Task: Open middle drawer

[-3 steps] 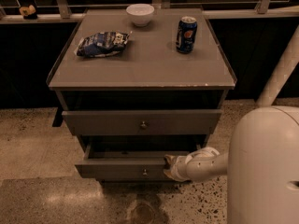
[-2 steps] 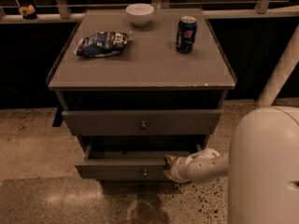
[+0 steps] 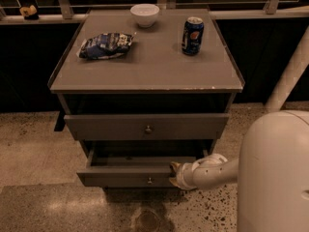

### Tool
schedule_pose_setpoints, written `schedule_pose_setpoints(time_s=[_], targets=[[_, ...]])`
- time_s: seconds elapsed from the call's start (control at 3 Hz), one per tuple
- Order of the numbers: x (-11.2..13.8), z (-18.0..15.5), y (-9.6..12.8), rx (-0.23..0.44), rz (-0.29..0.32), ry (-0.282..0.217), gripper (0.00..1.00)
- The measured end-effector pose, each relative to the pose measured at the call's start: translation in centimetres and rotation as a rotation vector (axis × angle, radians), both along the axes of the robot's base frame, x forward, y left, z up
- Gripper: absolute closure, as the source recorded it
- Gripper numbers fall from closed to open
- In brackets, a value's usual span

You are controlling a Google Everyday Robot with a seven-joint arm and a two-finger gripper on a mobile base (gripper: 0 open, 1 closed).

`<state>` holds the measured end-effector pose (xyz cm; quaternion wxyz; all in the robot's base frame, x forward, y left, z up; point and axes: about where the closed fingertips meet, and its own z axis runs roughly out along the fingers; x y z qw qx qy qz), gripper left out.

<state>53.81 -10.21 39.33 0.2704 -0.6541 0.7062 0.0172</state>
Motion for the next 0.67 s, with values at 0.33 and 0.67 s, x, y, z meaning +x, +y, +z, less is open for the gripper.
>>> schedule_pose_setpoints(time_s=[0.33,0.67], targets=[[0.0,0.2,0.0,0.0,0.0,0.0,1.0],[-1.0,-0.6,-0.7,-0.008,0.004,0.01,1.0]])
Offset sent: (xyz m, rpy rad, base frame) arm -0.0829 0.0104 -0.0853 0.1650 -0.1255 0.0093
